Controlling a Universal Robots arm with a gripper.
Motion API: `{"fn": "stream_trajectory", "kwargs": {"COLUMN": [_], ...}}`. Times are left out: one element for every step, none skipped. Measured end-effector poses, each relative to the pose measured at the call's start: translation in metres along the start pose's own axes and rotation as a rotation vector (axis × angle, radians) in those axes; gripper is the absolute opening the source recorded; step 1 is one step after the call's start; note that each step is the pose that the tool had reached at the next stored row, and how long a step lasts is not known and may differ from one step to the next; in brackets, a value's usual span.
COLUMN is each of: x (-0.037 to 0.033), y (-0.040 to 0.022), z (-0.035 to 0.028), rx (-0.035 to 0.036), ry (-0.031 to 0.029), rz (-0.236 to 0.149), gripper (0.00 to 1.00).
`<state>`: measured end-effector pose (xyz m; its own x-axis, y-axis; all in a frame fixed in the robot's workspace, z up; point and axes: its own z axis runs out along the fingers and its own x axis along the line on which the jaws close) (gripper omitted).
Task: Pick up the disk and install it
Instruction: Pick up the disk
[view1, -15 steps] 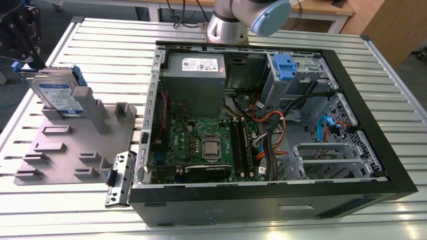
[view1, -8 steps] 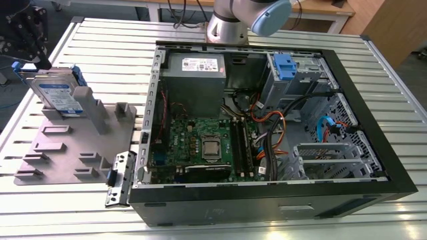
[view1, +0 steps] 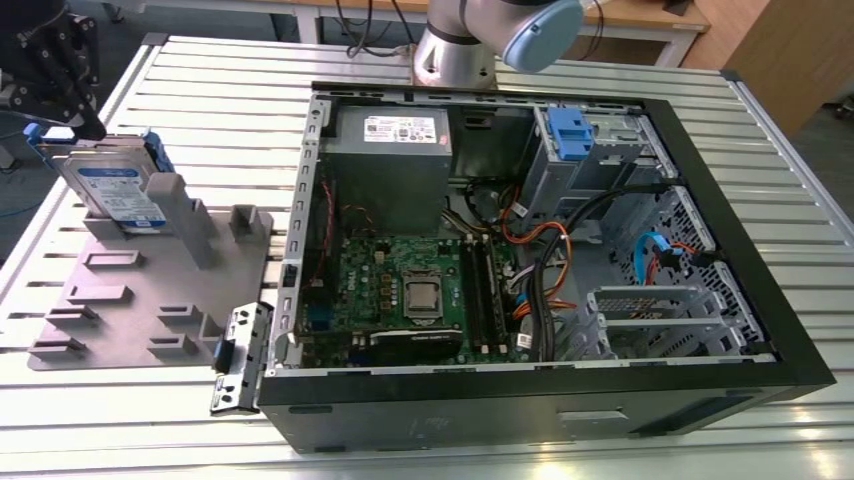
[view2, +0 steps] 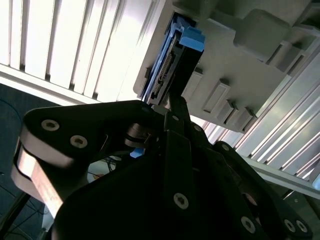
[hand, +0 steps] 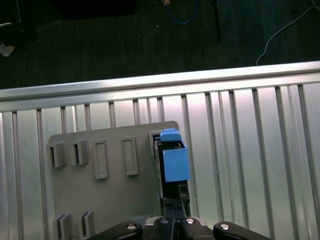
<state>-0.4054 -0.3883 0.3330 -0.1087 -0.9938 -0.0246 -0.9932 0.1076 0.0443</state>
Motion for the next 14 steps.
{"fn": "stream_trajectory", "kwargs": {"x": [0.0, 0.0, -0.0001, -0.0003, -0.0007, -0.0012, -0.0016, -0.0016, -0.0017, -0.002, -0.0021, -0.0021, -0.0021, -0.0021], "y": [0.0, 0.0, 0.0004, 0.0007, 0.0008, 0.0009, 0.001, 0.001, 0.0011, 0.0014, 0.0015, 0.0015, 0.0015, 0.0015], "z": [0.0001, 0.0002, 0.0004, 0.0005, 0.0005, 0.0005, 0.0006, 0.0007, 0.0008, 0.0008, 0.001, 0.0011, 0.001, 0.001], "rx": [0.0, 0.0001, 0.0005, 0.0006, 0.0009, 0.0009, 0.0012, 0.0015, 0.0016, 0.0017, 0.0021, 0.0023, 0.0023, 0.0022], "ry": [0.0005, 0.0009, 0.0011, 0.0019, 0.0037, 0.0059, 0.0078, 0.0086, 0.0088, 0.009, 0.0099, 0.0115, 0.0124, 0.0126], "rz": [0.0, -0.001, -0.001, 0.0, -0.001, -0.001, -0.001, -0.002, -0.003, -0.003, -0.003, -0.004, -0.004, -0.004], "gripper": [0.11, 0.11, 0.11, 0.11, 0.11, 0.11, 0.11, 0.11, 0.11, 0.11, 0.11, 0.11, 0.11, 0.11]}}
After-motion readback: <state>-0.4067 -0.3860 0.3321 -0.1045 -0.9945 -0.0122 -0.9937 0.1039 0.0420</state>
